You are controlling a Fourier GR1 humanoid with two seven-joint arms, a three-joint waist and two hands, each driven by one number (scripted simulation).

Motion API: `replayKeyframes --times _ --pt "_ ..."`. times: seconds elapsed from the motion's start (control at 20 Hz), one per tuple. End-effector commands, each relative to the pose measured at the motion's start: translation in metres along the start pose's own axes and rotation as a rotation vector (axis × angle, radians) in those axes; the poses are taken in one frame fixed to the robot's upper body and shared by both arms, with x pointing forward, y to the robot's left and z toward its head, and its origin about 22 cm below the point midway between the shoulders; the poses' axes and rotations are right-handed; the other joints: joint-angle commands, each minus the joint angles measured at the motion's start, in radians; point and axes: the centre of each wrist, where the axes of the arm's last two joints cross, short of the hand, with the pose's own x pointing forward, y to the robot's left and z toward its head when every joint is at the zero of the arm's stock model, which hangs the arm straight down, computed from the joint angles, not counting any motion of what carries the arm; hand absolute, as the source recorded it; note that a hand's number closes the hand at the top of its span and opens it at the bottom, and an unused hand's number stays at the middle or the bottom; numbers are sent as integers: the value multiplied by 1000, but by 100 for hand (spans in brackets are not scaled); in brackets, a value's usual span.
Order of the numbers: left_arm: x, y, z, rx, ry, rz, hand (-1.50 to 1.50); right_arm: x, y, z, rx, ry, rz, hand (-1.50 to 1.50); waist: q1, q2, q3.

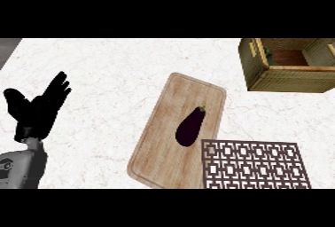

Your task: Pick the squash from the placemat and place it in the basket

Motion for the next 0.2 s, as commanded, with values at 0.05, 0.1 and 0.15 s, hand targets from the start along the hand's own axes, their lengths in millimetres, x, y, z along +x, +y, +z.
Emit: replayKeyframes --times 0.05,0.1,0.15 --pt "-11 10 12 -4 12 -2 0 -26 -76 24 99 1 2 -150 3 0 2" --pt "-3 -5 3 0 -9 -4 0 -34 -77 25 103 23 18 -150 9 5 2" --pt "2 -5 -2 7 -1 -4 0 -25 -90 28 111 6 28 -150 6 4 2"
